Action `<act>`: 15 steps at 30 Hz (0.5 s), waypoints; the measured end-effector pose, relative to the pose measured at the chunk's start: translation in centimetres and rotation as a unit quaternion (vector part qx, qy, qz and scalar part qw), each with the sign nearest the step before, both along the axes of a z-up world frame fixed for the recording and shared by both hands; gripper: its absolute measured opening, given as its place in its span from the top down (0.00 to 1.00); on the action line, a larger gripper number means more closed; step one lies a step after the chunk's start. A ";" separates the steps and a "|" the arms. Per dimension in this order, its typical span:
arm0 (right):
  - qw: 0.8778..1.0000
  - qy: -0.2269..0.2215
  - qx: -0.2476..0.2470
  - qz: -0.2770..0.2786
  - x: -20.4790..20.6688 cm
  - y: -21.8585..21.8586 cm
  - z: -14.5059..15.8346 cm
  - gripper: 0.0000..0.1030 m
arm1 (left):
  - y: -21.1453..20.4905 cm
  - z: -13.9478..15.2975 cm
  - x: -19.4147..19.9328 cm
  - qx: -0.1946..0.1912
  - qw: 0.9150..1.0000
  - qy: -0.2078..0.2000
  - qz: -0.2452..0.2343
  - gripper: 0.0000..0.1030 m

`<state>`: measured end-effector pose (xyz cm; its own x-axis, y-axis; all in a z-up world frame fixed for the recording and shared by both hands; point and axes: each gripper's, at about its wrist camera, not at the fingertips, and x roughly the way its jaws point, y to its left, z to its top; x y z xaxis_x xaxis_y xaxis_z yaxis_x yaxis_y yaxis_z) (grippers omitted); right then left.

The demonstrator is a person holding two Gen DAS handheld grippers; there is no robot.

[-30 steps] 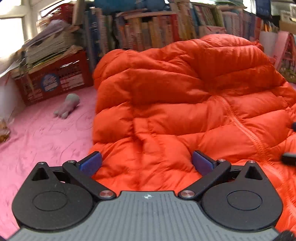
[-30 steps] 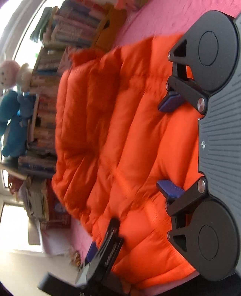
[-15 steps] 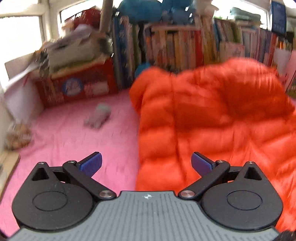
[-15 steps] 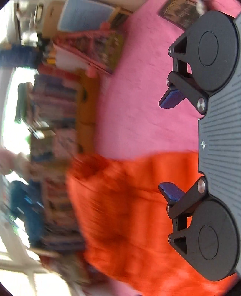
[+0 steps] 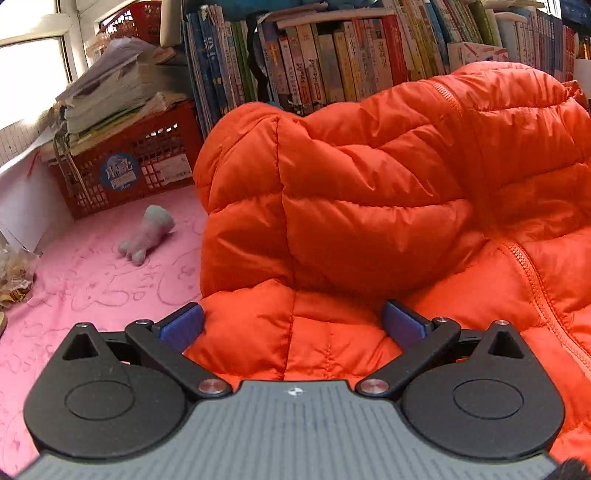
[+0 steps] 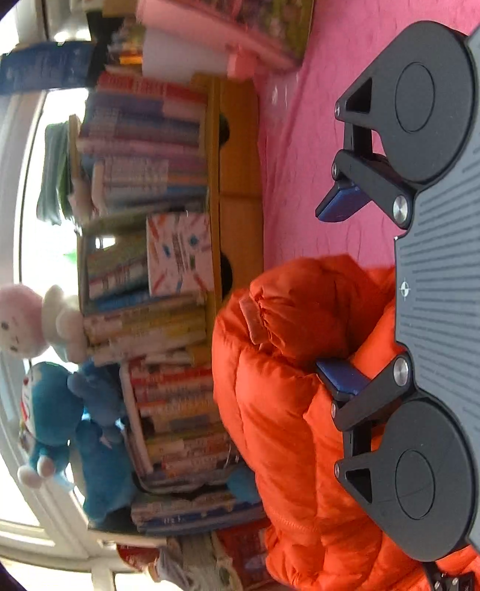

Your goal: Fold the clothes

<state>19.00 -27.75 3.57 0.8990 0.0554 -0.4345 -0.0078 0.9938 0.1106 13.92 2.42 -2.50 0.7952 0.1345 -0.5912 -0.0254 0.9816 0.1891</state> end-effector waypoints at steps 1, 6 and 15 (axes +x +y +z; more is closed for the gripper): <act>1.000 0.009 0.019 0.006 0.4 -0.2 -0.1 0.58 | 0.2 0.0 0.0 -0.004 1.000 0.001 0.000 0.00; 0.999 0.019 0.044 -0.008 1.1 -1.6 0.2 0.82 | 0.9 -0.1 0.1 -0.022 1.000 0.005 0.000 0.00; 0.995 -0.023 0.097 -0.032 0.1 -5.5 0.6 0.35 | 1.0 -0.1 0.2 -0.037 0.999 0.009 0.002 0.00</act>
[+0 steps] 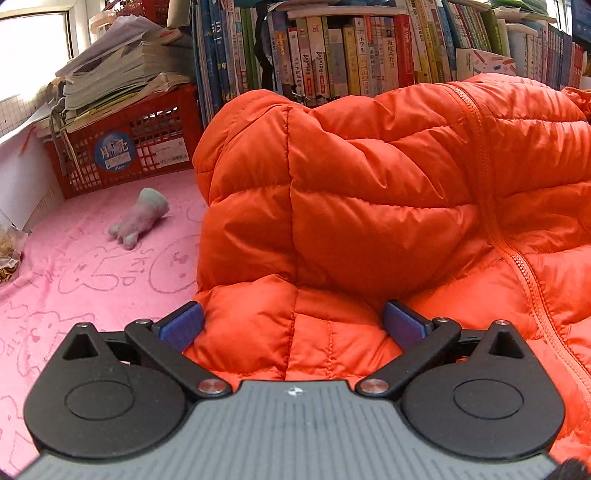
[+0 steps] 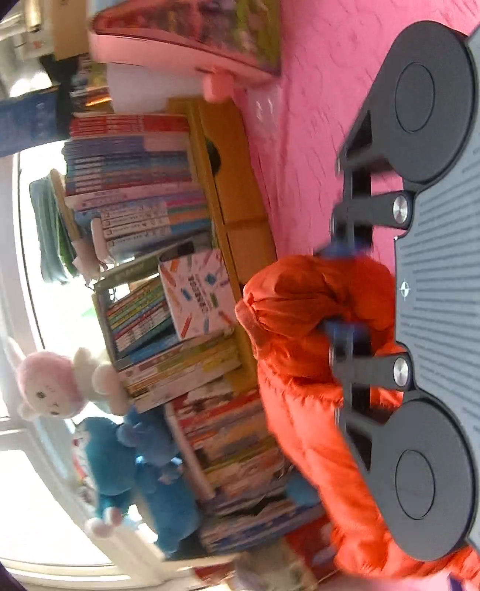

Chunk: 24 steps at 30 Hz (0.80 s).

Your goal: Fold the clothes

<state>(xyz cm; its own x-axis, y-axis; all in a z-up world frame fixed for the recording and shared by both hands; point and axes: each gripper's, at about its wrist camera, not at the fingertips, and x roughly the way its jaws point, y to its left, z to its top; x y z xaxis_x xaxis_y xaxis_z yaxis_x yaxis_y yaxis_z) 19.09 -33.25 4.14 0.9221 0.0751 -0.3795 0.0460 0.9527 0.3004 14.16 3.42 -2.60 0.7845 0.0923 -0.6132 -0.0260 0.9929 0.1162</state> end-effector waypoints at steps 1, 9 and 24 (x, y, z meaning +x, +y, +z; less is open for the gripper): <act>1.000 -0.002 0.003 0.008 0.3 0.2 -0.2 0.16 | 0.0 0.0 0.0 -0.002 1.000 0.000 0.000 0.00; 0.999 0.026 0.003 -0.036 2.8 -0.2 0.5 0.86 | 0.6 -0.1 0.1 -0.022 1.000 0.005 0.001 0.00; 0.938 0.028 -0.091 -0.334 -1.4 -17.8 3.3 0.87 | 1.0 -0.1 0.2 -0.037 0.999 0.007 0.003 0.00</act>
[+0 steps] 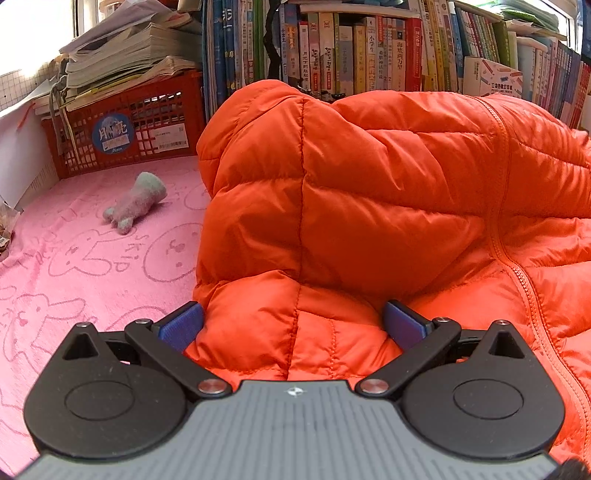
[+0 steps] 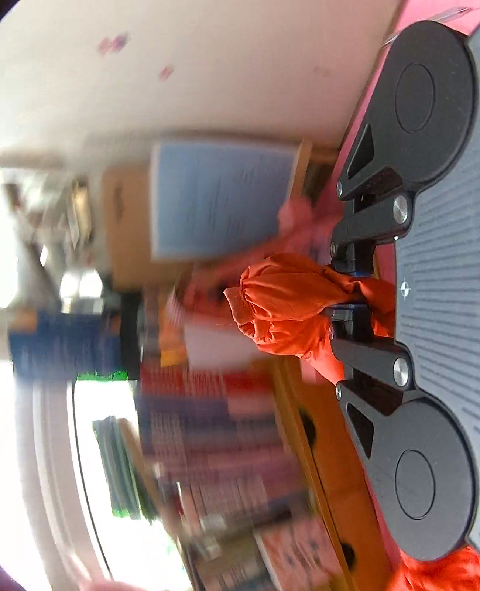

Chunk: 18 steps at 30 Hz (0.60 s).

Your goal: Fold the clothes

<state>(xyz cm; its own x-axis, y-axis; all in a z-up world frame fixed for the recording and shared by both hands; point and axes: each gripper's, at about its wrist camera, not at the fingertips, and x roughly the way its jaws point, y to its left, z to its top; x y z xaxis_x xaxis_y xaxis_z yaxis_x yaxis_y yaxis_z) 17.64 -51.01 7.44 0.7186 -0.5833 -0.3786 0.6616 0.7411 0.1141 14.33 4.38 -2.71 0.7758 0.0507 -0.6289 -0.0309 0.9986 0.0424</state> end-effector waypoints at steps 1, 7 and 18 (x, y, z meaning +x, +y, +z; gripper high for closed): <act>1.000 0.006 0.006 -0.013 -0.2 -0.7 -0.5 0.87 | 0.0 0.0 0.0 0.000 1.000 0.000 0.000 0.00; 0.995 0.079 0.019 0.055 0.0 1.4 -2.1 0.20 | 0.0 0.0 0.0 -0.002 1.000 0.000 0.001 0.00; 0.945 -0.013 -0.106 0.310 -0.5 23.5 3.3 0.00 | 0.1 0.0 0.0 -0.002 1.000 0.000 -0.001 0.00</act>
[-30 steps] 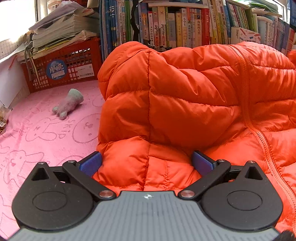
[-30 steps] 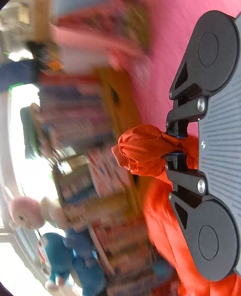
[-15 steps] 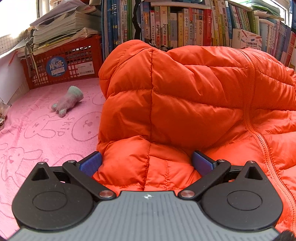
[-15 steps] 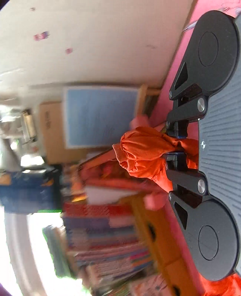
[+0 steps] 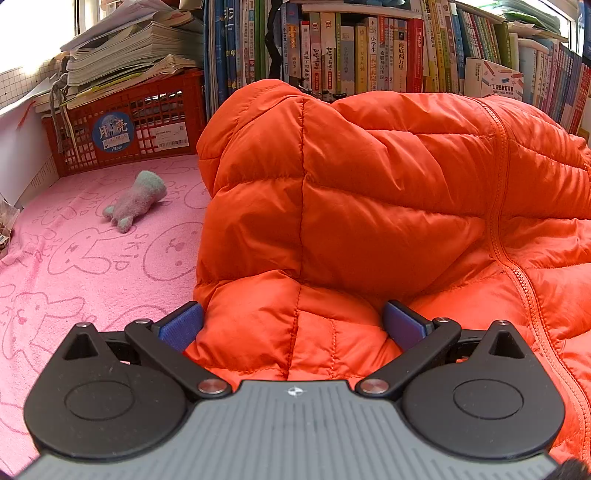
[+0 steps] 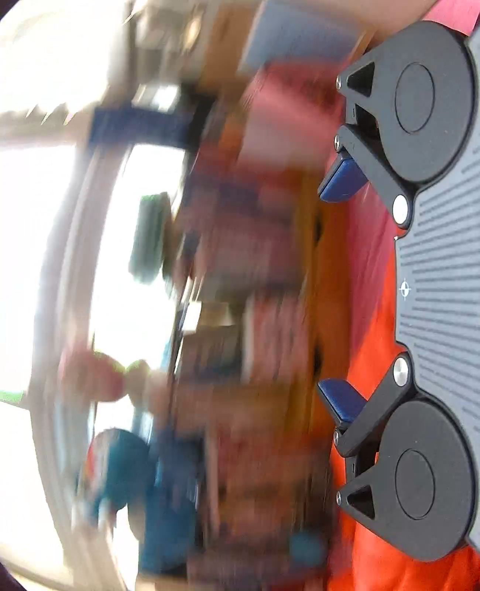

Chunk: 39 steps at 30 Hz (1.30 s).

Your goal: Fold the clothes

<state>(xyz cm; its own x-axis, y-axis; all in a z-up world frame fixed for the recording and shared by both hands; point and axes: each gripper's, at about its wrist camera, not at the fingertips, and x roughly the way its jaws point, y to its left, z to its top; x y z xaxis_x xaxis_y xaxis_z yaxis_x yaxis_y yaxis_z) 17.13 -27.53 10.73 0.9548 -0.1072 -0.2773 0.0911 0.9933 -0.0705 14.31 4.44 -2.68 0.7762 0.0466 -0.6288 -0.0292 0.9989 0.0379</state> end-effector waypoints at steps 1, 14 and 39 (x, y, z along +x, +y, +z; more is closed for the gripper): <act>0.999 0.002 0.004 0.052 0.5 2.0 -0.2 0.00 | 0.0 0.0 0.0 0.000 1.000 0.000 0.000 0.00; 0.969 0.200 0.002 0.143 8.8 14.8 -9.7 0.36 | 0.2 -0.1 0.0 -0.012 1.000 -0.003 -0.006 0.00; 0.971 0.170 0.081 0.147 4.3 9.1 -15.1 0.30 | 7.9 2.6 11.9 -0.297 0.952 0.049 0.059 0.00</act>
<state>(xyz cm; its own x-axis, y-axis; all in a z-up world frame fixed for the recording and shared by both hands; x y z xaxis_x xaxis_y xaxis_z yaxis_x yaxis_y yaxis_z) 21.47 -18.42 -4.33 0.7881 0.2267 -0.5723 -0.1987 0.9736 0.1120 26.26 12.36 -0.05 0.7242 -0.2565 -0.6401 -0.1673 0.8351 -0.5240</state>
